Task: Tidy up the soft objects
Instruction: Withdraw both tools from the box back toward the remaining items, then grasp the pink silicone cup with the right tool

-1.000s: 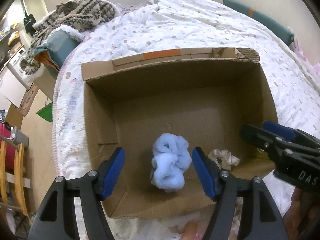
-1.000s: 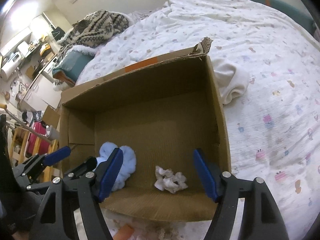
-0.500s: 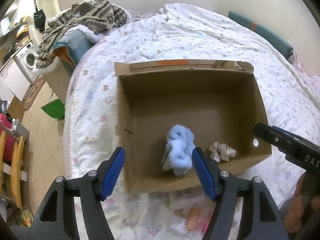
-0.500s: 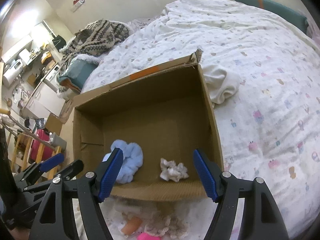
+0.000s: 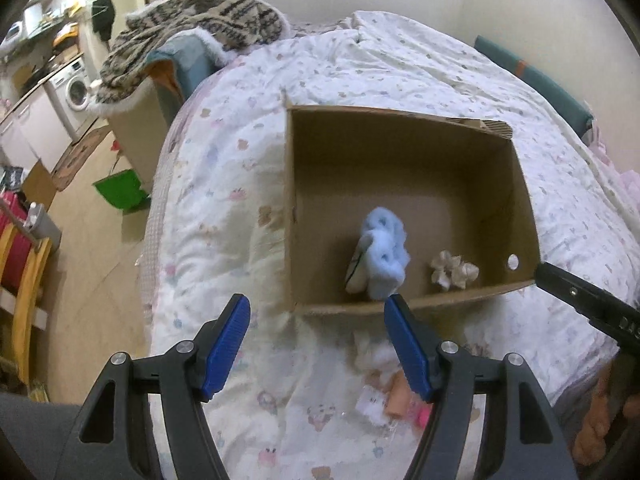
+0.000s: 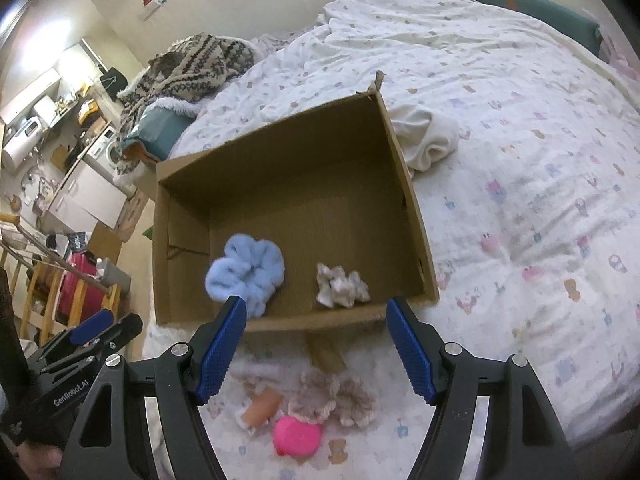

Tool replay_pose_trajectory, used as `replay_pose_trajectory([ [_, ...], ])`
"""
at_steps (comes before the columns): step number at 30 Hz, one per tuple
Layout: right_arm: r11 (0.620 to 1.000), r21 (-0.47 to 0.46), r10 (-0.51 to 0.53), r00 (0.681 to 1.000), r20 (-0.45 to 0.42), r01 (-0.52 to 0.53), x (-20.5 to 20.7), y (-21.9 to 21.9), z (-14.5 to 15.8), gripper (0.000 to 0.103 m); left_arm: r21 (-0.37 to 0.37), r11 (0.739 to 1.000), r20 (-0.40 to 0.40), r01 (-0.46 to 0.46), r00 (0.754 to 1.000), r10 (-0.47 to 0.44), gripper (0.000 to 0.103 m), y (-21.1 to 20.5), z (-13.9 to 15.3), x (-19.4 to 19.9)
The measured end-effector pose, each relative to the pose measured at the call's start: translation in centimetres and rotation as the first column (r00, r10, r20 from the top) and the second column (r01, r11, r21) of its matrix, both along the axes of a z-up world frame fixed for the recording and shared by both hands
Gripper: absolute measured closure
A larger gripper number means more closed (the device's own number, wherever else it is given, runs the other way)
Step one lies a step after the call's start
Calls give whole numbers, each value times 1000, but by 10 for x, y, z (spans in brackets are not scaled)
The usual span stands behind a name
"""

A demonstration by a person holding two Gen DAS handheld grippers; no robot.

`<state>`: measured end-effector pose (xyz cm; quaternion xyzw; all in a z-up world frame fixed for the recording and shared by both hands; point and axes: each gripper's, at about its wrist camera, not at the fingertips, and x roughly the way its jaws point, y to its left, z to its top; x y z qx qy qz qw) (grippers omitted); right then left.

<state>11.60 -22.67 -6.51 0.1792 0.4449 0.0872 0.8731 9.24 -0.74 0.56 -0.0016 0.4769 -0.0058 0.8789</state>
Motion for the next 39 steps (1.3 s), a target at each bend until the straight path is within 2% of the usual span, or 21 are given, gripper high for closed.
replay_pose_trajectory([
  [7,1000,8,-23,999,-31,23,-18,-3,-8,26,19,999,-21,-45,999,46,36,12,-11,-14],
  [12,998,55,-14,998,-66,18,-28,-2,-18,26,-28,997,-56,-75,996,74,36,23,-19,-22],
  [16,990,138,5,989,-148,15,-33,-1,-40,26,-76,993,-97,-87,992,79,36,28,-30,-27],
  [18,983,180,25,974,-224,16,-35,3,-57,28,-100,992,-116,-80,991,68,36,28,-35,-28],
  [19,978,210,39,965,-260,17,-35,5,-65,33,-104,992,-123,-77,990,64,36,27,-36,-28],
  [21,966,258,79,943,-324,7,-35,12,-81,35,-107,991,-132,-76,989,62,36,26,-39,-27],
  [25,974,225,121,919,-375,-37,-33,34,-97,35,-94,993,-126,-68,990,56,36,24,-42,-25],
  [30,979,189,149,896,-418,-75,-25,56,-113,35,-109,991,-156,-78,986,60,36,27,-53,-21],
  [35,984,147,161,879,-449,-105,-21,69,-125,56,-143,984,-220,-104,973,71,36,31,-66,-15],
  [39,979,167,179,882,-436,-116,-22,69,-121,58,-202,974,-290,-107,956,45,37,26,-82,-11],
])
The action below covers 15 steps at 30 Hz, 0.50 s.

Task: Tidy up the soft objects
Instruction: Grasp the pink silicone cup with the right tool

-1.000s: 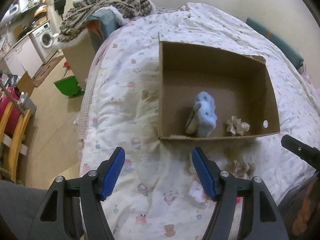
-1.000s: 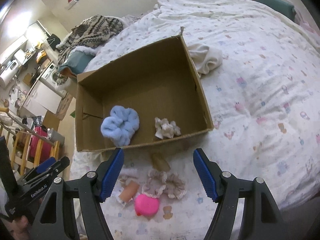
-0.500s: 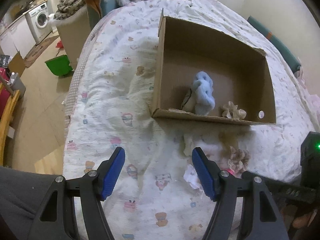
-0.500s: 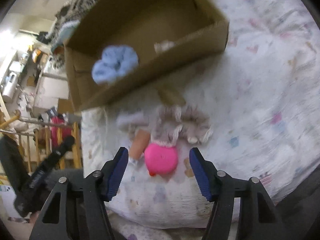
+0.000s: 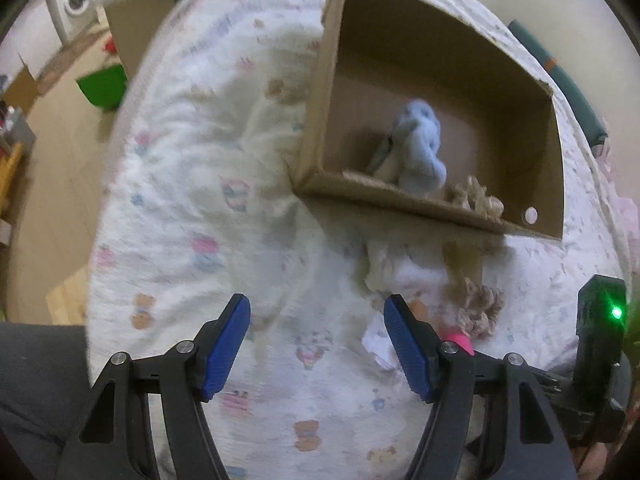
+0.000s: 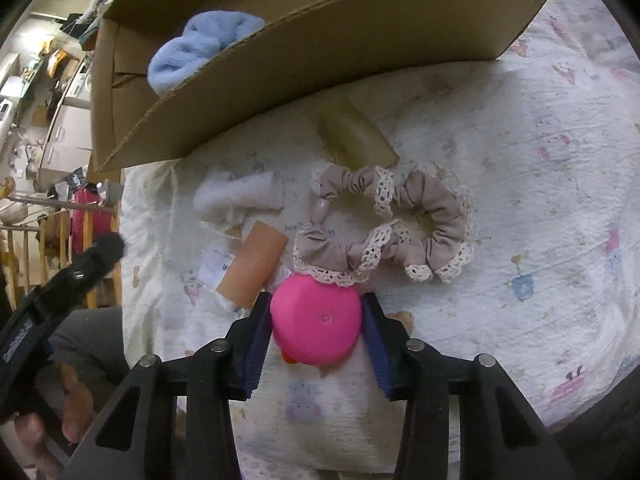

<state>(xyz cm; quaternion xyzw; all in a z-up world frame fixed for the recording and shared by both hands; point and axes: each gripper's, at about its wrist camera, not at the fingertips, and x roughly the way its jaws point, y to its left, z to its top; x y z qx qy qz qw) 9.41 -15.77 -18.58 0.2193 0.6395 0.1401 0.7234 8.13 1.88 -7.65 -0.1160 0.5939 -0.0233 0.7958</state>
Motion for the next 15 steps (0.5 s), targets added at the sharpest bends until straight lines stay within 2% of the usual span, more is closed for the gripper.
replay_pose_trajectory([
  [2,1000,25,1,1000,7,-1,-3,-6,4,58,-35,999,-36,10,999,-11,41,-5,-10,2],
  [5,998,63,-8,1000,18,6,-9,-15,9,58,-60,997,-79,49,995,-53,55,-19,-23,6],
  [8,996,92,-23,999,27,20,-10,-21,13,58,-80,993,-117,90,988,-99,58,-33,-34,8],
  [10,994,109,-32,999,35,28,-11,-22,16,58,-82,990,-137,117,982,-127,66,-41,-42,7],
  [12,993,114,-35,998,47,29,-11,-23,19,58,-103,986,-152,127,978,-142,90,-44,-48,8],
  [15,993,116,-45,998,54,38,-10,-27,22,58,-125,982,-132,142,978,-158,98,-46,-42,8],
])
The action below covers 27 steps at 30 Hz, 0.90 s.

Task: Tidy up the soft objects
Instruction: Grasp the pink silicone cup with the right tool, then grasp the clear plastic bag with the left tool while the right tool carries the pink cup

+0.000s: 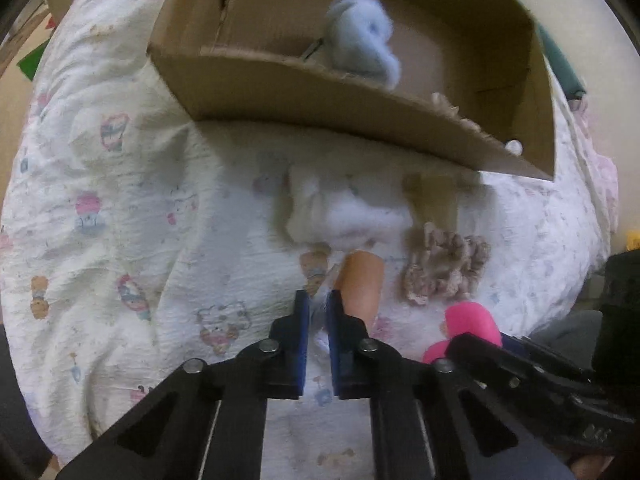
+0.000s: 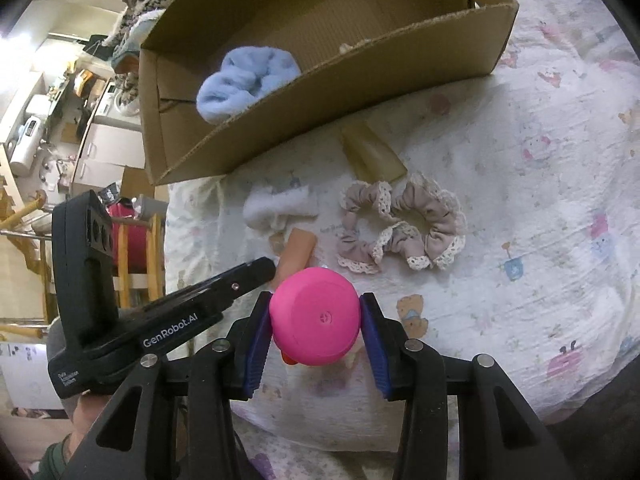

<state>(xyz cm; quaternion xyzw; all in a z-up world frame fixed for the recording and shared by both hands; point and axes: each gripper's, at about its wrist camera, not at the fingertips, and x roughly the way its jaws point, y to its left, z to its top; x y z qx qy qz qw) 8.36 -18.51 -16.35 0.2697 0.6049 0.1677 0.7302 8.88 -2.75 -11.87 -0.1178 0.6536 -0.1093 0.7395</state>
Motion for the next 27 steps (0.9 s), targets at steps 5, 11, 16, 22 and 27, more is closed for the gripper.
replay_pose_trajectory([
  [5,1000,7,-15,1000,8,15,0,-5,4,58,-33,999,57,11,998,-9,99,3,23,-9],
  [11,1000,6,-27,999,37,27,-4,-8,14,58,11,1000,190,9,982,-11,99,8,59,-25],
  [16,1000,-2,-29,997,73,29,-10,-10,26,58,14,1000,219,-20,976,16,99,17,67,-32],
  [22,1000,-14,-25,995,101,27,-14,-7,35,58,33,999,262,-32,965,22,100,18,77,-42],
  [27,999,-27,-34,991,130,38,-15,-5,45,58,105,994,283,-25,959,-6,100,18,83,-47],
])
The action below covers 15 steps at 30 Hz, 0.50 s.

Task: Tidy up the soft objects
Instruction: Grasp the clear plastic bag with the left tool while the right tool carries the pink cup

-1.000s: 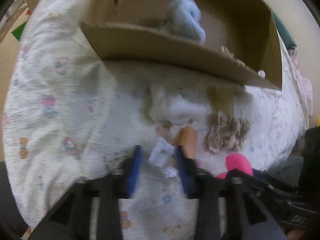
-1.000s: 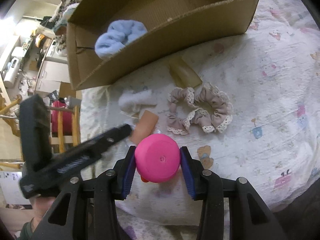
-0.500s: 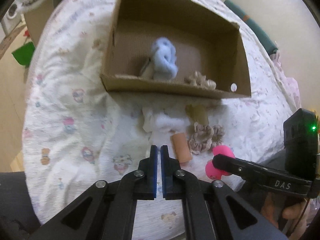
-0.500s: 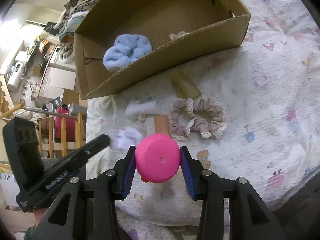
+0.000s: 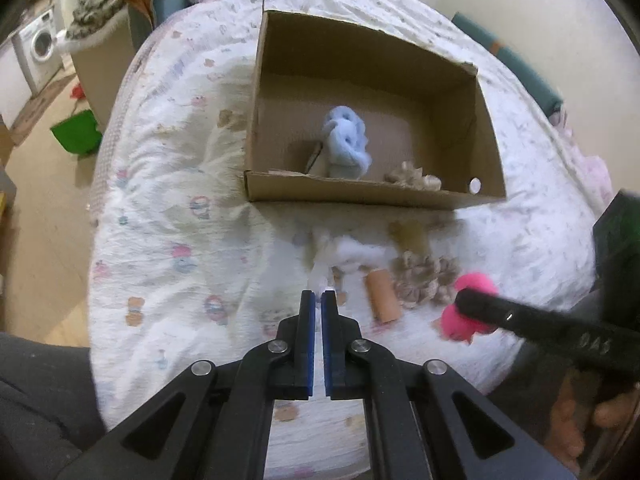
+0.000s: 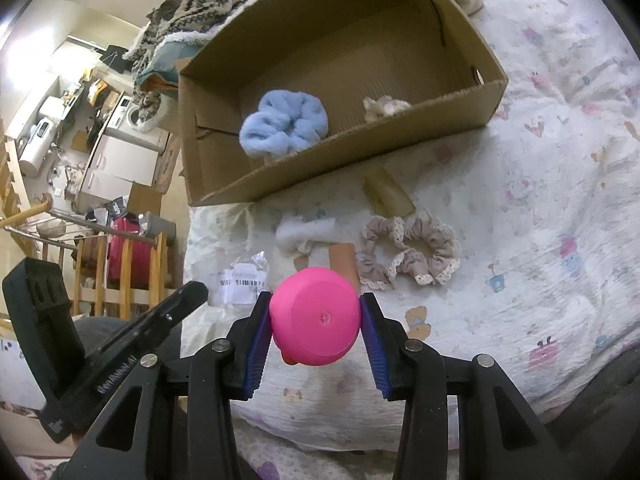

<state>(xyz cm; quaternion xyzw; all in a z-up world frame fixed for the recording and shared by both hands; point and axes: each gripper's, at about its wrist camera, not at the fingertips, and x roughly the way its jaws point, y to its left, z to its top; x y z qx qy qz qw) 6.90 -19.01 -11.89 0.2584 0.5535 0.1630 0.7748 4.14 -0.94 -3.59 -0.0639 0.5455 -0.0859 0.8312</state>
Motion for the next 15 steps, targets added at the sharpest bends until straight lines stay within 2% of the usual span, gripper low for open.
replay_pose_trajectory([
  [4,1000,-6,-15,1000,28,15,1,1,10,58,-24,1000,7,-16,1000,16,100,6,12,2],
  [9,1000,-3,-29,997,77,30,4,-1,32,58,-21,1000,103,-7,995,9,100,7,51,11],
  [15,995,25,-94,988,125,92,22,-19,59,58,-4,1000,223,11,975,-10,100,4,100,37],
])
